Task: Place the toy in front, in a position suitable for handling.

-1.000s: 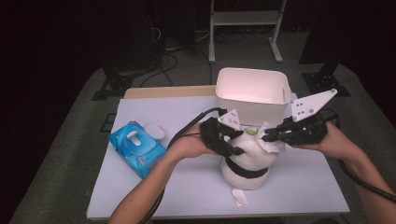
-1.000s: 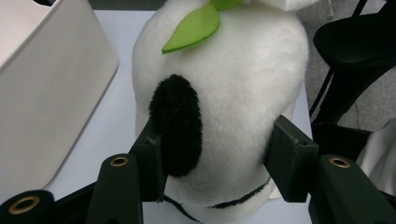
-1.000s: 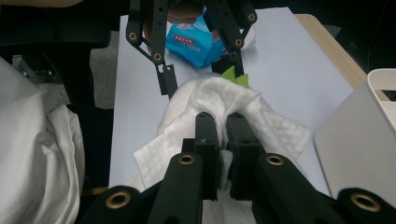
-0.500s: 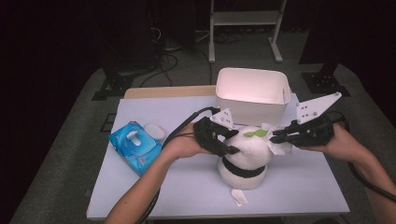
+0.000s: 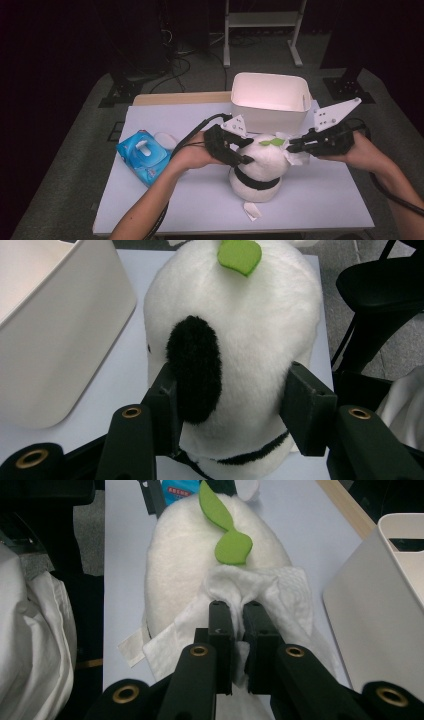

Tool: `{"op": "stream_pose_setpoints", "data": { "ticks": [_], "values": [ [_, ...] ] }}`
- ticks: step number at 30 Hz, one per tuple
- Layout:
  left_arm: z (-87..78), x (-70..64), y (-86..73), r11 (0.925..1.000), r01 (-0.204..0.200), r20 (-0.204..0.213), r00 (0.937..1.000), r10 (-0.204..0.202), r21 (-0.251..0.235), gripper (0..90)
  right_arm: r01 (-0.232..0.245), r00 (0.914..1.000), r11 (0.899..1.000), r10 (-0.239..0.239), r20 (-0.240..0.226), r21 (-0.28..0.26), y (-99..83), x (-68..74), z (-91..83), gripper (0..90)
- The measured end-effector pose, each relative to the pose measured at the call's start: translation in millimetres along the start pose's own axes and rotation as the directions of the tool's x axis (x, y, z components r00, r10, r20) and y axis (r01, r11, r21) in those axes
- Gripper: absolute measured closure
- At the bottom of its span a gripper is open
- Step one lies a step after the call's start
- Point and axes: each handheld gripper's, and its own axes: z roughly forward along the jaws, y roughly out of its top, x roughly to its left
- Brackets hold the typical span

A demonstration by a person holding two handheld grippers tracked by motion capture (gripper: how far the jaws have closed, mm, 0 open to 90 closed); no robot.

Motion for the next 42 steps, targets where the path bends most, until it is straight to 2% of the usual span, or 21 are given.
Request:
{"op": "stream_pose_setpoints", "data": {
  "ticks": [6,12,14,20,23,25,28,33,36,40,42],
  "values": [
    [2.2,-0.8,4.2,0.9999,-0.006,-0.003,1.0,0.006,0.008,47.9,0.019,0.9998,1.0,-0.019,-0.009,-0.013,7.0,0.5,-1.2,83.4],
    [-0.5,0.9,4.0,0.9999,-0.011,-0.003,0.9999,0.011,0.009,48.2,0.001,1.0,1.0,-0.001,-0.007,-0.007,2.4,-0.5,-2.8,83.4],
    [-1.1,0.3,6.9,0.9996,-0.023,-0.002,0.9997,0.023,0.015,48.3,0.006,0.9999,1.0,-0.006,-0.011,-0.01,3.8,0.3,-3.6,83.4],
    [4.5,-5.3,21.7,0.9978,-0.058,0.003,0.9983,0.058,0.031,48.8,0.05,0.9982,0.998,-0.051,-0.032,-0.048,26.0,4.5,-3.5,83.3],
    [8.2,-6.9,25.6,0.9959,-0.076,0.0,0.9971,0.076,0.05,48.7,0.073,0.9966,0.997,-0.074,-0.037,-0.032,35.7,5.7,0.7,83.2],
    [8.7,-5.6,22.1,0.997,-0.064,0.005,0.9979,0.064,0.043,48.7,0.075,0.9966,0.997,-0.075,-0.033,-0.009,34.3,4.7,2.5,83.3],
    [9.6,-2.5,15.4,0.9991,-0.033,0.008,0.9994,0.033,0.027,46.9,0.053,0.9984,0.998,-0.052,-0.02,0.016,25.7,2.5,2.5,83.4],
    [11.5,1.4,5.8,0.9999,0.015,0.018,0.9997,-0.015,-0.004,34.4,0.012,0.9997,0.999,-0.011,-0.021,0.03,9.2,-0.9,5.1,83.4],
    [13.7,3.9,-4.4,0.9986,0.052,0.032,0.9981,-0.052,0.001,27.6,0.003,0.9996,1.0,-0.002,-0.027,0.029,5.4,-0.6,5.6,83.4],
    [18.5,7.6,-17.2,0.9962,0.086,0.055,0.9948,-0.085,-0.014,26.6,-0.002,0.9997,1.0,0.002,-0.025,0.026,3.9,-1.2,6.0,83.4],
    [19.7,7.8,-21.0,0.9951,0.088,0.068,0.9941,-0.085,-0.045,31.7,-0.005,0.9996,1.0,0.005,-0.026,0.027,3.3,-1.7,6.8,83.4]
  ]
}}
